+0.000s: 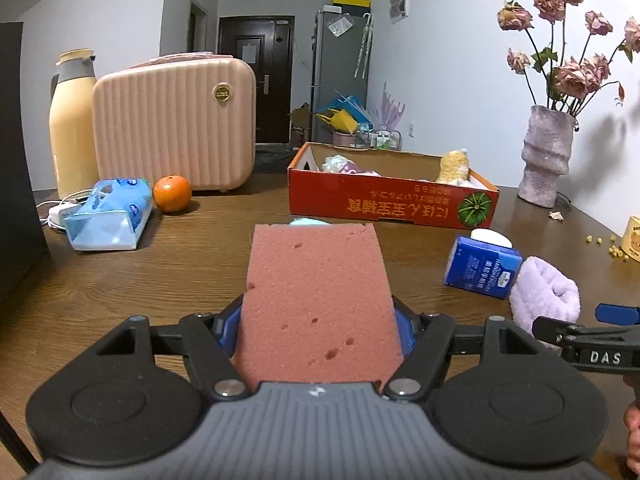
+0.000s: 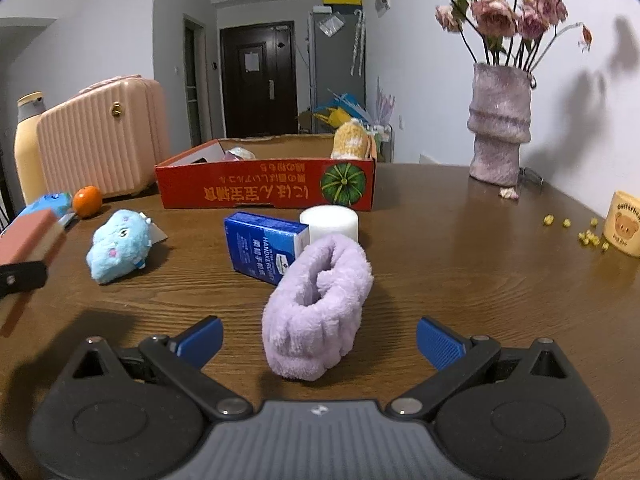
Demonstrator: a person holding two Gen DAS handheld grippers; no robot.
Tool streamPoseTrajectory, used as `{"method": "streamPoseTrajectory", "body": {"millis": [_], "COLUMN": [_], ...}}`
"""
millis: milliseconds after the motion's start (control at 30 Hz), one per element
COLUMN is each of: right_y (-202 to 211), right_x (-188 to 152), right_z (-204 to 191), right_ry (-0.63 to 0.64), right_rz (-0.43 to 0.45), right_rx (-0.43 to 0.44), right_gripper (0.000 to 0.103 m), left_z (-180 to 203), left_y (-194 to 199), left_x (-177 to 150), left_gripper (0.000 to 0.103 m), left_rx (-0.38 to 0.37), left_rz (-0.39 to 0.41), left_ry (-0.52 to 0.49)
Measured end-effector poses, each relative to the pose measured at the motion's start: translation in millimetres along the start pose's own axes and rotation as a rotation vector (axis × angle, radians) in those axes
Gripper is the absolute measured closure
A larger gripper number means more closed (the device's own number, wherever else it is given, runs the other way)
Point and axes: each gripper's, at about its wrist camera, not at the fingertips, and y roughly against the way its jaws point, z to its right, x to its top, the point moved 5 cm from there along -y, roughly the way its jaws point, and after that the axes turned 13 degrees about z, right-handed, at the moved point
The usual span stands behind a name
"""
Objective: Organize soft objects
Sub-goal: 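Close the right tool on the lavender fuzzy band while the left tool holds the sponge, then lift and carry the sponge and lavender band in both tools toward the box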
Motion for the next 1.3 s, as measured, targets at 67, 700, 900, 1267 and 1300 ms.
{"method": "streamPoseTrajectory", "body": {"millis": [67,700,900,1267,1300], "right_y": [-7,-46,-42,-9,-6], "right_x": [0,-2,-5,12,14], "right_z": [1,2,-4,-3,-3], "right_ry": [-0.015,-0.069,-0.023,-0.011,-0.011], "right_rz": [-0.017,-0.095,-0.099,0.085,0.106], "right_rx": [-0.009,-0.023,-0.022,-0.026,-0.027], "right_gripper": [0.0,0.032,0.063,0.068,0.068], "left_z": [-2,-1,0,0,0], "left_y": [0,1,2,4,4], "left_x": [0,-1,-1,0,1], "left_gripper": [0.032,0.032,0.032,0.032,0.032], "left_rx": [0.002,-0.002,-0.004,-0.005,-0.005], "left_rz": [0.002,0.006,0.007,0.015,0.017], "left_ry": [0.002,-0.013,-0.014,-0.01,-0.009]}}
